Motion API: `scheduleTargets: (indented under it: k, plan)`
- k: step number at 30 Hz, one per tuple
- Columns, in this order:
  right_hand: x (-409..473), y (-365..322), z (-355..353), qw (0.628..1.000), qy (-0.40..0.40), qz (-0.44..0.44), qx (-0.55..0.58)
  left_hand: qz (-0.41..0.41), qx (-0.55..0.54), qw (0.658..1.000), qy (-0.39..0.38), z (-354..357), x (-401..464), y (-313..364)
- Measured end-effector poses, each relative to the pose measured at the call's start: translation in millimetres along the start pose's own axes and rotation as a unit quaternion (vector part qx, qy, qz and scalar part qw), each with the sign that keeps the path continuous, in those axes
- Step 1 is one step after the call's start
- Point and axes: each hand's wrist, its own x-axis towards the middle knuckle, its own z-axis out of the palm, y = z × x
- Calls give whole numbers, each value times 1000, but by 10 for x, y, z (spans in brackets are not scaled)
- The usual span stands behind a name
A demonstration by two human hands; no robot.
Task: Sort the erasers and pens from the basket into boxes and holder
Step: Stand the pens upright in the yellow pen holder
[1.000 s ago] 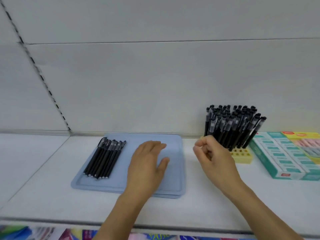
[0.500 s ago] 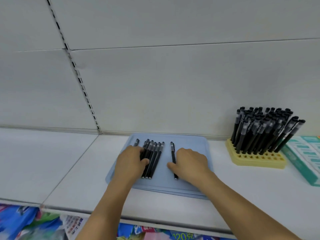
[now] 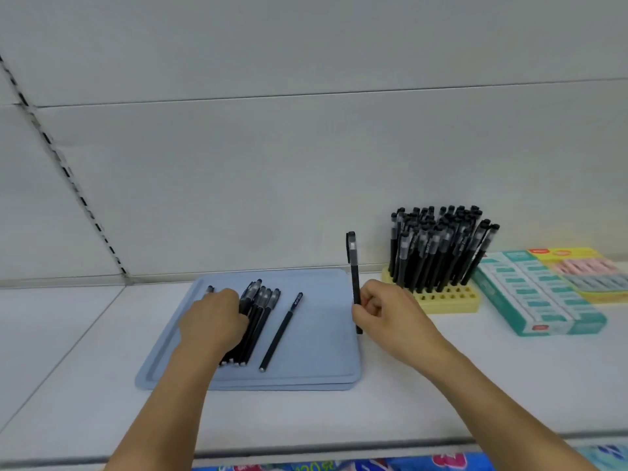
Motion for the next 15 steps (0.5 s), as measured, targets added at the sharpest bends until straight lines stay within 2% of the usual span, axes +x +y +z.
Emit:
scheduleTargets:
  k: [4, 6, 8, 10, 13, 15]
  plan:
    - [-111, 263, -284, 997, 48, 8, 54, -34, -2, 999, 12, 59, 57, 48]
    - [-137, 414, -450, 993, 90, 23, 68, -21, -31, 998, 57, 71, 92, 84]
    - [-132, 589, -615, 988, 137, 42, 64, 15, -123, 984, 128, 36, 60, 219]
    - [-96, 769, -771, 980, 181, 64, 53, 45, -304, 942, 136, -30, -43, 492]
    - [-20, 991, -932, 974, 212, 80, 25, 23, -560, 828, 38, -90, -200, 943]
    - [36, 1071, -973, 974, 210, 87, 10, 1, -646, 762, -36, -70, -273, 1169]
